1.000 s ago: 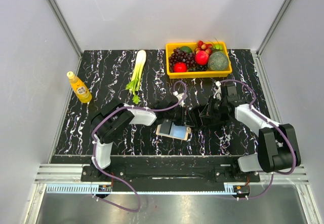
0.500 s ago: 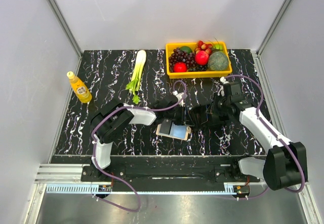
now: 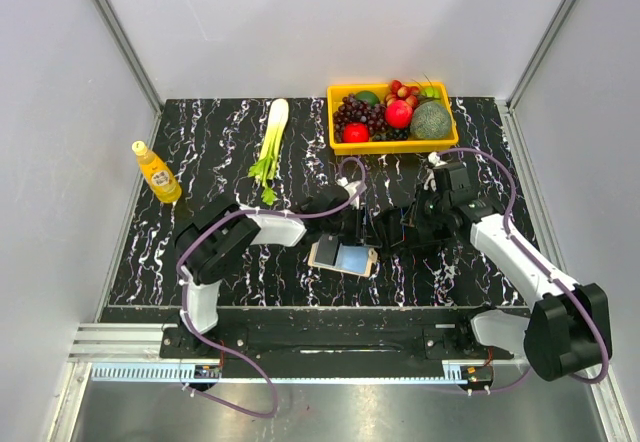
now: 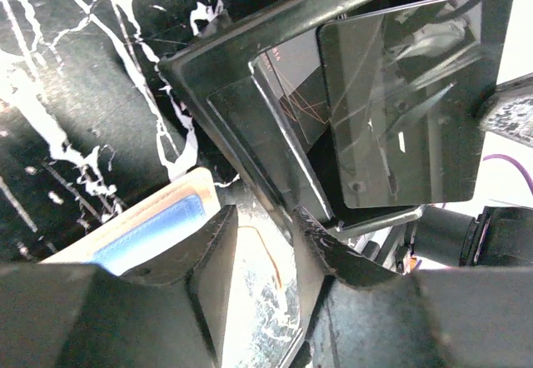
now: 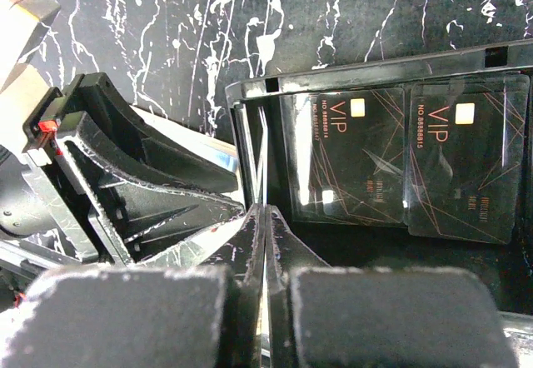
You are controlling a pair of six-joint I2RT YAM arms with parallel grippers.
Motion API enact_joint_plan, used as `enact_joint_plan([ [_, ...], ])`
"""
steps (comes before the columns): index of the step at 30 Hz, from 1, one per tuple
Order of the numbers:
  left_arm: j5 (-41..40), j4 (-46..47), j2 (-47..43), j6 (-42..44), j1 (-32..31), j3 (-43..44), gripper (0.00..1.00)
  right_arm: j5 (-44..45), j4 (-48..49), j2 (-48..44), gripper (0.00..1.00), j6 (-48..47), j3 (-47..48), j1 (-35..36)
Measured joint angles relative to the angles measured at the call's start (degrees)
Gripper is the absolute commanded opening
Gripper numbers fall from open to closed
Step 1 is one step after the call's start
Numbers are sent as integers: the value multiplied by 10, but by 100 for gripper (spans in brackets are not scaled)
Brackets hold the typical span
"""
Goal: Put the credit cards into the card holder
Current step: Pick up the credit card from the storage box.
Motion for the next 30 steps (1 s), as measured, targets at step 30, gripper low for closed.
enact_joint_plan([
  [30,27,89,-115,-15,41,-78,52,30,0,48,4,27,4,3],
])
